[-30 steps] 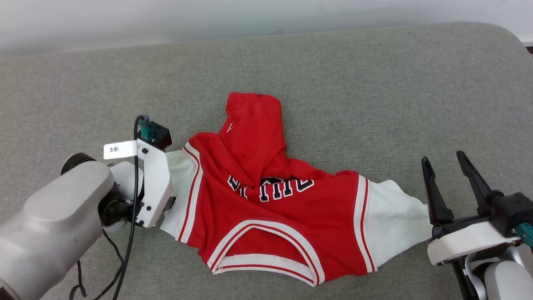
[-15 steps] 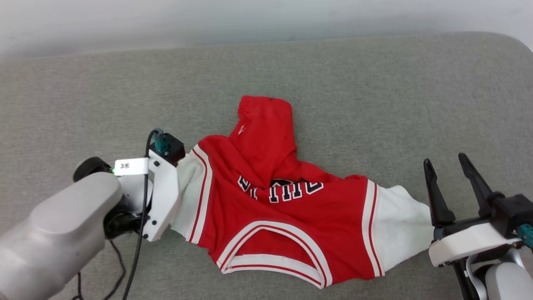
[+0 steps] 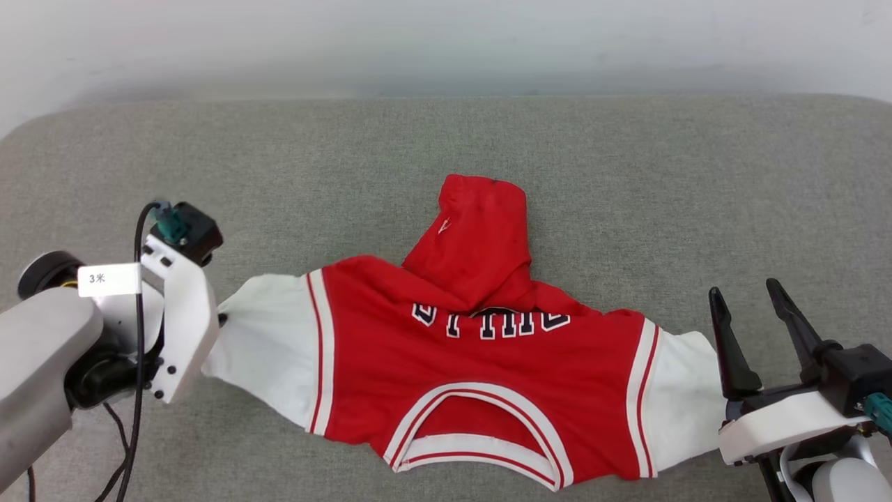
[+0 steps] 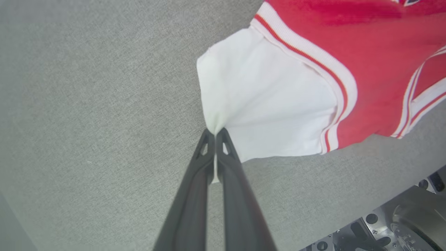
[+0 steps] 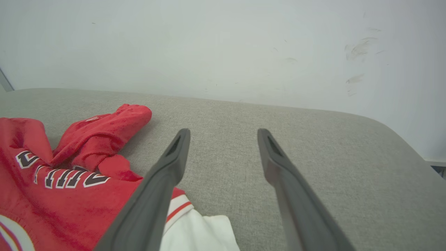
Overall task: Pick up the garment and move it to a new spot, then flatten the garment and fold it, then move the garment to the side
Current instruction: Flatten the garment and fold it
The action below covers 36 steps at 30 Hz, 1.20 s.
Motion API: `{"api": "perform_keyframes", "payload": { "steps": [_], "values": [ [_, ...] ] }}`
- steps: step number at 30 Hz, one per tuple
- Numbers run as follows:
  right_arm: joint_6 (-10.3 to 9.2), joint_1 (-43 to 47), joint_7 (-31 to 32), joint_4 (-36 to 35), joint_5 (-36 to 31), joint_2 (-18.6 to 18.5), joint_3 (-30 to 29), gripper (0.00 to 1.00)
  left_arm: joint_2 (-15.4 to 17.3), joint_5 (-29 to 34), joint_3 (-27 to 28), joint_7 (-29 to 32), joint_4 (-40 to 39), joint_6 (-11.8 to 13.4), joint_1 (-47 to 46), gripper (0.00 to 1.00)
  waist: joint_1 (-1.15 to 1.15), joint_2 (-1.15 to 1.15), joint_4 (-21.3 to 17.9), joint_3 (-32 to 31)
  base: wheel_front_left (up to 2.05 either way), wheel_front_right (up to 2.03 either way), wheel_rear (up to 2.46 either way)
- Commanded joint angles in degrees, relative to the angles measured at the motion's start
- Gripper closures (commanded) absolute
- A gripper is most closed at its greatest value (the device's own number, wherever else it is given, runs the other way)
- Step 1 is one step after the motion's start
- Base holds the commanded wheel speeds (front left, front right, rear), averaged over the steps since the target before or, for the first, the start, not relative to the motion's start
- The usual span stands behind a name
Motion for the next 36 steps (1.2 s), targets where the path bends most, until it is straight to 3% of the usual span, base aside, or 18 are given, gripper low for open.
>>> {"api": "perform_keyframes", "payload": {
  "steps": [1, 8, 20, 21, 22, 28, 36],
  "values": [
    [-0.08, -0.1, 0.1, -0.2, 0.3, 0.0, 0.1, 0.00, 0.2, -0.3, 0.1, 0.1, 0.0, 0.6, 0.8, 1.00, 0.00, 0.00, 0.0, 0.2, 0.00, 0.00, 0.00],
    [-0.08, -1.7, 0.3, -0.8, 0.3, -0.4, 1.5, 0.00, 0.1, 0.0, 0.0, -1.4, 3.6, 2.5, 2.7, 1.00, 0.00, 0.00, -2.1, 2.3, 0.00, 0.00, 0.00],
    [-0.08, -2.3, 0.2, -1.1, -0.2, -0.8, 1.3, 0.00, -5.5, -0.6, -0.6, -5.3, 17.6, 1.2, 7.1, 1.00, 0.00, 0.00, -4.1, 3.5, 0.00, 0.00, 0.00],
    [-0.08, -2.1, 0.3, -1.1, -0.2, -0.7, 1.1, 0.00, -6.2, -0.9, -0.4, -6.1, 18.4, 0.9, 7.2, 0.61, 0.00, 0.00, -3.9, 3.2, 0.00, 0.00, 0.00],
    [-0.08, -1.8, 0.3, -1.1, -0.3, -0.7, 0.9, 0.00, -6.8, -0.8, -0.2, -7.1, 19.1, 0.7, 7.2, 0.00, 0.00, 0.00, -3.7, 2.9, 0.00, 0.00, 0.00],
    [-0.08, 0.2, 0.5, -1.2, -0.4, -0.1, 0.3, 0.00, -7.4, -0.8, 1.1, -10.0, 20.3, -0.1, 4.9, 0.00, 0.00, 0.00, -1.6, 0.5, 0.00, 0.00, 0.00],
    [-0.08, 2.9, 1.2, -1.6, -0.4, 0.0, -0.3, 0.00, -4.0, -6.5, 3.4, -3.5, 15.6, -0.9, 3.3, 0.00, 0.00, 0.00, 0.5, -2.1, 0.00, 0.00, 0.00]
  ]
}}
